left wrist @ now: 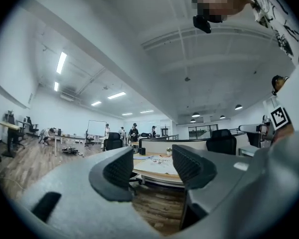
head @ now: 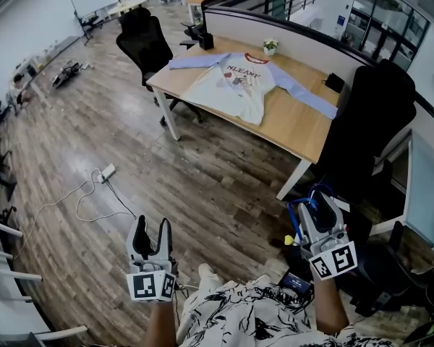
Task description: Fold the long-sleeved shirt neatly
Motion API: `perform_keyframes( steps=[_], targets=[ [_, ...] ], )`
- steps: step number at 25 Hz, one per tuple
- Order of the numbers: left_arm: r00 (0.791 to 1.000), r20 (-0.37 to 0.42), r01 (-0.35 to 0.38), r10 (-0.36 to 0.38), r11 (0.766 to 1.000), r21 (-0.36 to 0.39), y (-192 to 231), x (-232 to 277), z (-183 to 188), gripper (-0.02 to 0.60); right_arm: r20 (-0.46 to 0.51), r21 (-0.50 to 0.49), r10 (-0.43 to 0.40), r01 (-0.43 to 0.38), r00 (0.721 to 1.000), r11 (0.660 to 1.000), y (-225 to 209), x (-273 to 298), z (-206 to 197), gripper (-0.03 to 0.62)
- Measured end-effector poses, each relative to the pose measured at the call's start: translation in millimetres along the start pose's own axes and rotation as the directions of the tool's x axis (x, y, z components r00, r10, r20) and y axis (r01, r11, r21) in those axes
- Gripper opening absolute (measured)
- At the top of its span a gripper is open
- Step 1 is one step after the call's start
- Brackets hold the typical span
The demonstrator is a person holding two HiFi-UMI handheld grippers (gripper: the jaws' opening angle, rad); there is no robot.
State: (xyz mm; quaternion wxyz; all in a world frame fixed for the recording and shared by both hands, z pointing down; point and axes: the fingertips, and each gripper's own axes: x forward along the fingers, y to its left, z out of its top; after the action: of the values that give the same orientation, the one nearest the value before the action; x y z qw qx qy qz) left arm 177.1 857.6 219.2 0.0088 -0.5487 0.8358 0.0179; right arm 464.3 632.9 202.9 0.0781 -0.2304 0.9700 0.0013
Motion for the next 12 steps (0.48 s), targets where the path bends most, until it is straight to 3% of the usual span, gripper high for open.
perform_keyframes(
  steps=[6,8,12],
  targets=[
    [0.998,-0.025,-0.052,0.052,0.998,-0.024,18,4,-8,0.44,0.013,0.041,-0.004,0.004,1.0,0.999,-2,7,-1,0.39],
    [0.997,-0.047,-0.056,0.053,0.997,-0.057,24,6,-12,0.473,0.008,0.067,0.014,-0.015,1.0,0.998,3,11,-1,0.428],
    [0.997,-0.062,-0.052,0.048,0.997,-0.051,36,12,-16,0.491,-0.003,0.057,0.015,-0.015,1.0,0.998,14,23,-1,0.434]
  ],
)
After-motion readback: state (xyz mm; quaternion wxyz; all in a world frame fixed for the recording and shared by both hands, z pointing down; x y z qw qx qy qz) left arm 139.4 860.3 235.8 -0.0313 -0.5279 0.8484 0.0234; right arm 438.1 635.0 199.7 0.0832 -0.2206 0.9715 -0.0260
